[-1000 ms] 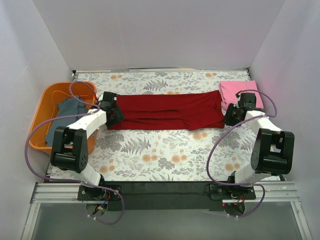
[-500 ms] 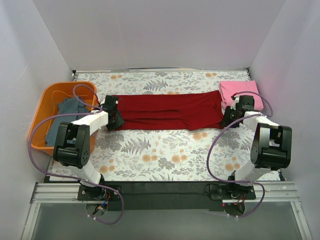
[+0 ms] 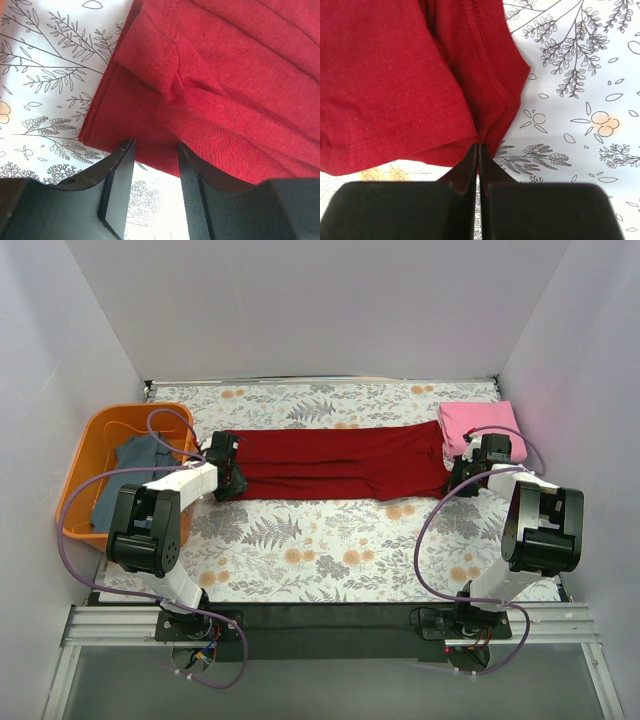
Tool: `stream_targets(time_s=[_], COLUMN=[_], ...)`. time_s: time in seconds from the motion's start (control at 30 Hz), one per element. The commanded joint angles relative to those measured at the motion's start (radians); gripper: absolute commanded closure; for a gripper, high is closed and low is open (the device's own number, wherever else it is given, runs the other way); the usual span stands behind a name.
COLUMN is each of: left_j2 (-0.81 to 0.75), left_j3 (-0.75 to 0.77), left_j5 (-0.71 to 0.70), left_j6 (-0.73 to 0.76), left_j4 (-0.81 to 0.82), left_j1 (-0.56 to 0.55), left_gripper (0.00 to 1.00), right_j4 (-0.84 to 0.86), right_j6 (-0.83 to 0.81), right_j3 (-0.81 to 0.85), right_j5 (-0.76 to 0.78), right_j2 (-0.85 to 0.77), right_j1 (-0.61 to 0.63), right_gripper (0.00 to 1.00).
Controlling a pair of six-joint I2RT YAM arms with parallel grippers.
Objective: Fold and stack the t-shirts
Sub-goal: Fold the tshirt
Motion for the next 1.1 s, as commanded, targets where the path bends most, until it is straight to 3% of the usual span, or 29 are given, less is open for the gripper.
stream_targets(time_s=[0.0, 0.23, 0.57, 0.77, 0.9, 0.97, 1.07], left_j2=[0.025, 0.027, -0.015, -0.078, -0.131, -0.179, -0.255], left_j3=[-0.028, -0.030, -0.054, -0.067, -0.056, -0.037, -0.024], left_j5=[-0.058, -0.109, -0.055, -0.060, -0.040, 0.004, 0.046], left_j6=[0.002, 0.016, 0.007, -0.020, -0.030, -0.027, -0.014], left_j4=[-0.032, -0.063, -0.092, -0.104, -0.112, -0.121, -0.123], left_j1=[0.002, 0.002, 0.001, 0.001, 0.001, -0.001, -0.033], left_gripper=[0.62, 0.65, 0.60, 0.56, 0.52, 0.47, 0.29], right_j4=[0.021, -0.037, -0.074, -0.111, -0.116, -0.117, -0.117], right_j6=[-0.007, -0.019, 0.004, 0.070, 0.065, 0.060, 0.053], right_j3=[-0.010, 0.071, 0.070, 0.079, 0.093, 0.070, 0.030], right_j5=[-0.013, 0.126, 0.133, 0.192, 0.202, 0.220, 0.205], right_j2=[0.012, 0.015, -0.015, -0.113, -0.198, -0.241, -0.271], right_j1=[-0.023, -0.054, -0.052, -0.034, 0.043, 0.138, 0.306], right_gripper=[0.99, 0.99, 0.97, 0.79, 0.62, 0.57, 0.57])
